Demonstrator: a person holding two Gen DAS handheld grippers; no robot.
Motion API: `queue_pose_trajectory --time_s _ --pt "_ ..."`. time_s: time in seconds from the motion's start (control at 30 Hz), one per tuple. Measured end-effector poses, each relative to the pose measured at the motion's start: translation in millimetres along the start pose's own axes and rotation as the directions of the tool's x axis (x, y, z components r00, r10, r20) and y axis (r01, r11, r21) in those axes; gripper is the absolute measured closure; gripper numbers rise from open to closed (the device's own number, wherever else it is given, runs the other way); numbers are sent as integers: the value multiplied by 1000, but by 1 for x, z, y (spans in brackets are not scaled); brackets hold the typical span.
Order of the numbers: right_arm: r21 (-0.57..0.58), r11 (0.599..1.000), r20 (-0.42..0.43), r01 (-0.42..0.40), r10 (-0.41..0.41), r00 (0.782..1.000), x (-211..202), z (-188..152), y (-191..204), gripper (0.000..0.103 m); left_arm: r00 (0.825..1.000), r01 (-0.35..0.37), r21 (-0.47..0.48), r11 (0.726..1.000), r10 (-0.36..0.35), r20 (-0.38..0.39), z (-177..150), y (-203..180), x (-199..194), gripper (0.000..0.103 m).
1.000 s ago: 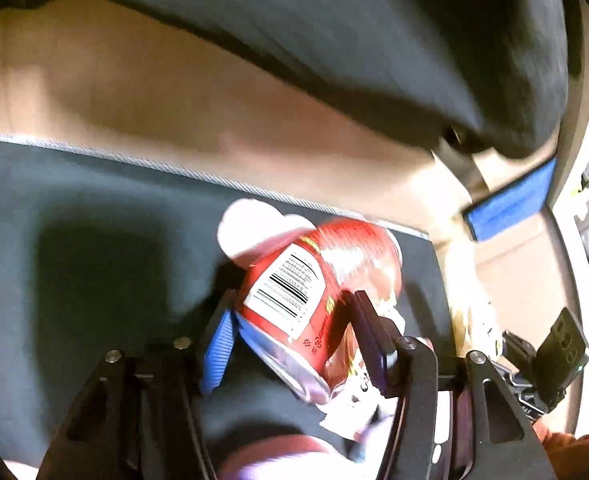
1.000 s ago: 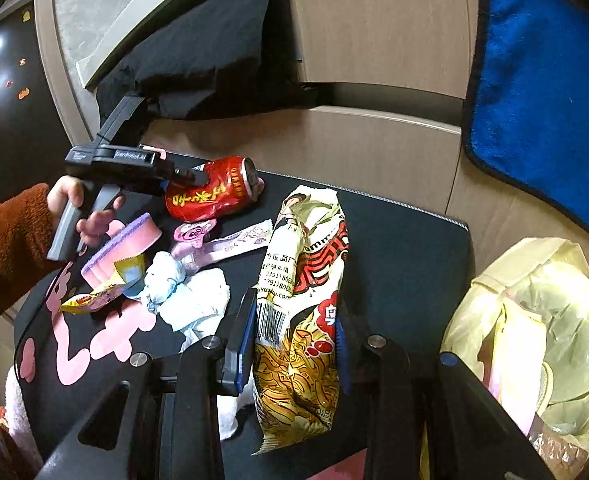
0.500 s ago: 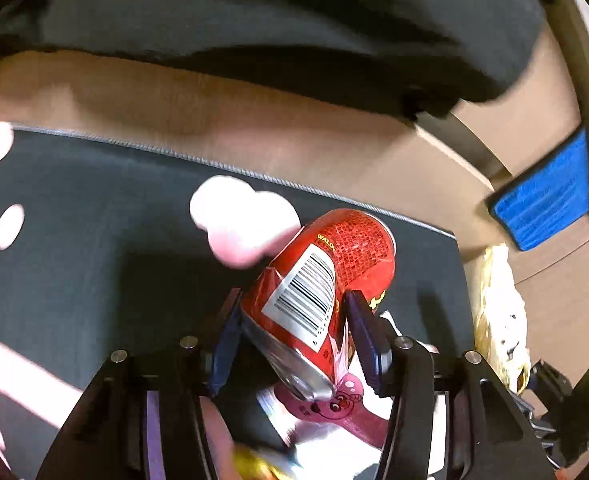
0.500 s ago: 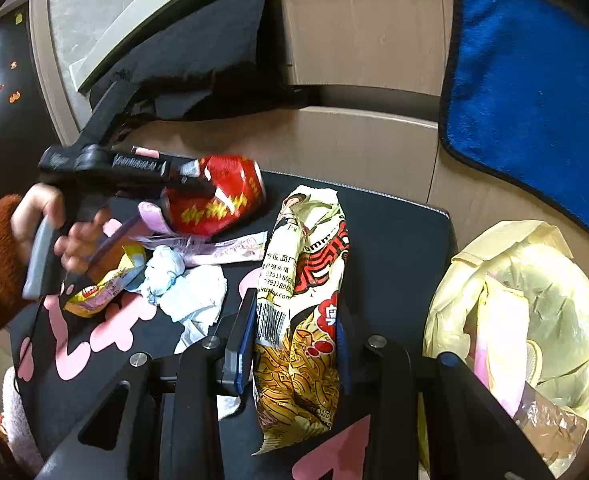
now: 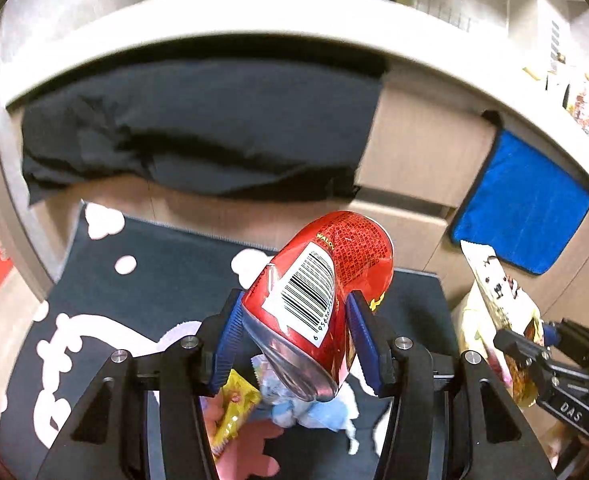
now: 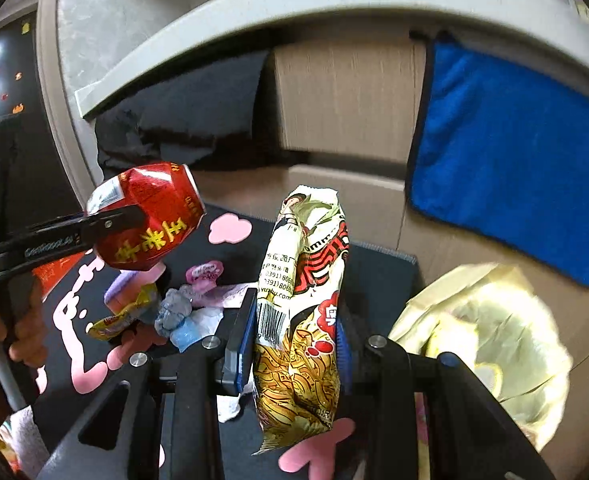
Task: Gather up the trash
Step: 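Carry the can over the bin and open the left gripper while the right carries the snack bag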
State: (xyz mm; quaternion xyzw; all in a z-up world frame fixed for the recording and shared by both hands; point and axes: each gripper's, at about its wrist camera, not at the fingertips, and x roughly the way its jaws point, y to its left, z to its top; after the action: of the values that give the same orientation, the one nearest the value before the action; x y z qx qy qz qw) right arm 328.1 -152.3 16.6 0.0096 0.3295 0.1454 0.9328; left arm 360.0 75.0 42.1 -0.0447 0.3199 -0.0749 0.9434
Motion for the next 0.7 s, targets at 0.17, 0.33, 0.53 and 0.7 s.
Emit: queue_pose_trajectory --time_s 0.17,0.33,0.53,0.7 --pt "-12 1000 60 13 -12 998 -32 10 -8 72 999 25 15 1000 -26 48 -1 -36 -26 51" --pt "-13 998 111 57 -55 992 -61 11 -23 72 997 72 3 997 -72 42 -4 -66 -37 51" --pt "-3 994 150 107 -105 983 -95 7 -48 72 991 121 21 992 -123 60 -4 -106 -46 52" --pt "25 990 166 136 -138 976 -110 4 -73 72 987 152 21 988 -153 47 -4 -130 -32 81"
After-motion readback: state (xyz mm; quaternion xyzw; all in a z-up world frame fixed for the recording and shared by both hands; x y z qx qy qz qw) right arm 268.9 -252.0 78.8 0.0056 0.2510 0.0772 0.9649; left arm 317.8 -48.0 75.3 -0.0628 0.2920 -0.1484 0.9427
